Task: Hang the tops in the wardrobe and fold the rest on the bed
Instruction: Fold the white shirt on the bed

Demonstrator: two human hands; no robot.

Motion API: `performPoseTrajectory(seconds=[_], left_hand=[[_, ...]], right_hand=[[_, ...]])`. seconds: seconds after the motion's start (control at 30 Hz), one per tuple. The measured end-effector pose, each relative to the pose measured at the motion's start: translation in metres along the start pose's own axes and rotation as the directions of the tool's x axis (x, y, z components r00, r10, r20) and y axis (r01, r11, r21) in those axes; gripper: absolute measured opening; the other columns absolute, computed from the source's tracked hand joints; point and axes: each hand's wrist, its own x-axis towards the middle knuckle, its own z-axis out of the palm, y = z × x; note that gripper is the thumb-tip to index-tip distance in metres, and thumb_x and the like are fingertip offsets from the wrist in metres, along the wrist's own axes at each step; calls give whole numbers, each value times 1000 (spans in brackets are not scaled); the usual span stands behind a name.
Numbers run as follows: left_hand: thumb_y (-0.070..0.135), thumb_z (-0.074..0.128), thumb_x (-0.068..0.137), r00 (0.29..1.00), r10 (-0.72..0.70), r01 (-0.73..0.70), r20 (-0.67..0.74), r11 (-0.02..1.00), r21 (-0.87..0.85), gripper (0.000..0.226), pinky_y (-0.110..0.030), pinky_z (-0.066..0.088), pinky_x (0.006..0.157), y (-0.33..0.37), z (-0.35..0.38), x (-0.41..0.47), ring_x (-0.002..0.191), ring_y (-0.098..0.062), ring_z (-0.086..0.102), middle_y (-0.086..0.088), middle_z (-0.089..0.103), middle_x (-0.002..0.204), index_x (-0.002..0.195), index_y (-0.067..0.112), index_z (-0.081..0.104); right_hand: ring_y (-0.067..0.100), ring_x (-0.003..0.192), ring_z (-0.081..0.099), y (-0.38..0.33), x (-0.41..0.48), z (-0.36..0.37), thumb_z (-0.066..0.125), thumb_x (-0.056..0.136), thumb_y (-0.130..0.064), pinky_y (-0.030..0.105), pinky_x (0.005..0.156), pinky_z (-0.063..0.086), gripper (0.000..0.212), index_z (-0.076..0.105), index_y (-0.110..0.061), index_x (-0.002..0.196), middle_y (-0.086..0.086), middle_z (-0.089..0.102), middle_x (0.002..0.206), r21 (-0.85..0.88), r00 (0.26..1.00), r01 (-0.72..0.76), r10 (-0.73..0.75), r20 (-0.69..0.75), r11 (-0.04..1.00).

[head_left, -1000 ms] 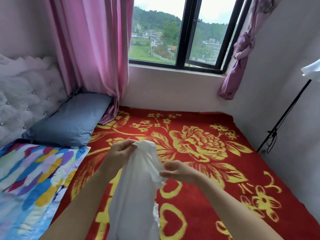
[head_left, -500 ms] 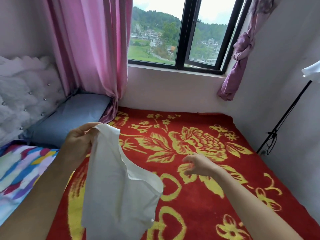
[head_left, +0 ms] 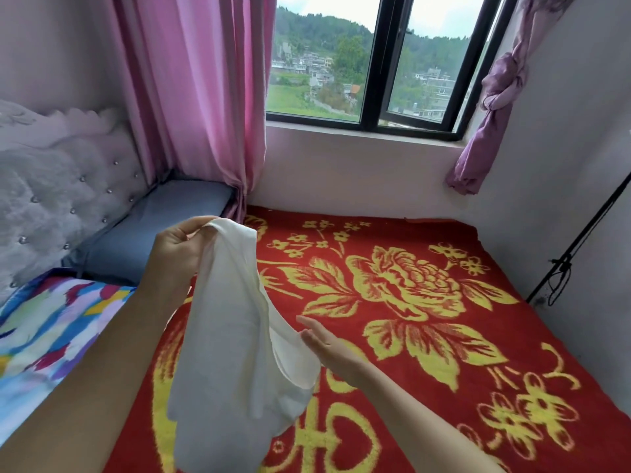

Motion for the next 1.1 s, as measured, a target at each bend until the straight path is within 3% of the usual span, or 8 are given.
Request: performPoseTrajectory(seconds=[0.13,0.2,0.43,0.6,0.73,0.83,0.97,1.1], left_hand=[[19,56,92,999,8,-7,-53,1000,19,37,-16,41,49,-2,6,2,53,-2,53,19,64,59,67,41,72],[16,56,92,997,6,-5,-74,1000,3,35,-11,39,43,-3,8,4,46,0,51,19,62,55,67,35,71],[-1,67,75,936,-258,241,239,966,96,17,-12,43,42,-15,-26,10,43,-2,54,2,64,58,84,14,62],[14,86,20,705,-489,550,513,834,40,75,-23,52,49,-46,-33,13,59,-17,64,-12,68,77,92,7,68],[31,77,65,581,-577,610,574,776,163,47,-27,51,61,-56,-21,12,71,-17,66,-13,68,92,102,3,69],[30,90,45,555,-562,522,613,809,269,58,-27,55,59,-60,-15,10,71,-21,67,-18,69,88,90,-2,70],[36,94,25,726,-416,387,548,905,174,63,-22,50,56,-63,-8,13,62,-18,62,-11,66,71,73,7,64],[2,80,61,893,-255,267,370,963,19,30,-16,50,55,-53,1,21,73,-24,55,-9,61,76,81,12,61]], right_hand=[[2,118,39,20,5,12,74,78,-31,29,103,35,68,42,-22,138,-12,43,131,-328,991,61,-97,-94,943],[-6,74,52,27,10,10,68,82,-10,29,73,44,10,65,-19,82,-9,60,84,-251,947,59,-133,-293,966],[1,49,52,-5,-14,-90,63,80,8,15,48,42,27,66,-13,63,-6,59,55,116,822,97,-14,-569,989],[5,54,59,-57,-30,-138,57,79,16,15,52,47,31,70,-10,70,-4,67,61,118,835,242,-145,-531,963],[7,50,58,-89,-42,-162,47,76,25,16,50,46,49,73,-16,64,-2,66,59,226,853,311,-166,-495,923],[8,49,57,-103,-51,-169,46,76,25,17,49,48,56,73,-21,59,-3,63,57,220,853,326,-186,-487,920],[9,50,58,-112,-62,-169,49,82,18,19,49,48,33,67,-8,72,-2,64,58,205,838,328,-183,-515,922],[10,50,59,-119,-74,-168,53,84,10,19,49,49,12,61,2,80,-1,65,59,222,848,312,-165,-503,924]])
